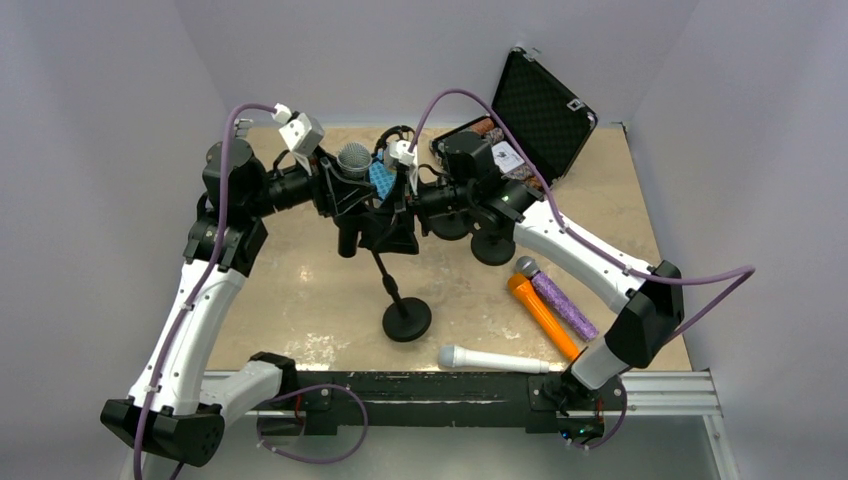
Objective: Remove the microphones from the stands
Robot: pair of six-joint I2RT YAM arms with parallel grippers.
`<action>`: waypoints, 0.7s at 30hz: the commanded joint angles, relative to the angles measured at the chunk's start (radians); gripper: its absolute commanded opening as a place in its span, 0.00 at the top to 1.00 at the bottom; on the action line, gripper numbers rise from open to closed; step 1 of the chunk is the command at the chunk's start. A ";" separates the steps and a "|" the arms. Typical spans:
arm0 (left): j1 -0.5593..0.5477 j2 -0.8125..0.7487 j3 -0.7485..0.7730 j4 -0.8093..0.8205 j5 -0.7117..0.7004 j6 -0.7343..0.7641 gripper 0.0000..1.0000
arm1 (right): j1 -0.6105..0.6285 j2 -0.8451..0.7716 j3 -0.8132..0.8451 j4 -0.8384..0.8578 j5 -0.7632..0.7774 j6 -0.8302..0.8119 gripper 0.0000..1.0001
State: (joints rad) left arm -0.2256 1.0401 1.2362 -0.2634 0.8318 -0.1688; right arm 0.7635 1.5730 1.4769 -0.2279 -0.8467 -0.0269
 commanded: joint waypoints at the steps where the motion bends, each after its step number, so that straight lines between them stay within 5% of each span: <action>1: -0.001 -0.045 0.019 0.076 0.004 -0.048 1.00 | 0.018 0.019 0.025 -0.011 0.024 -0.003 0.12; 5: -0.001 -0.054 0.017 0.059 0.007 -0.031 1.00 | 0.019 0.015 0.017 0.015 0.007 0.020 0.26; 9: -0.001 -0.059 0.004 0.059 0.009 -0.027 1.00 | 0.019 0.013 0.023 0.025 -0.005 0.013 0.66; 14: -0.001 -0.062 0.005 0.052 0.014 -0.008 1.00 | 0.019 0.012 0.019 0.013 -0.007 -0.024 0.96; 21: -0.001 -0.046 0.047 0.045 0.029 0.009 1.00 | 0.017 0.018 -0.019 0.007 -0.020 -0.112 1.00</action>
State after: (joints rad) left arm -0.2230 0.9993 1.2324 -0.2520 0.8257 -0.1608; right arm 0.7853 1.5970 1.4624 -0.2695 -0.8543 -0.0910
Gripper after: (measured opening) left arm 0.448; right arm 0.407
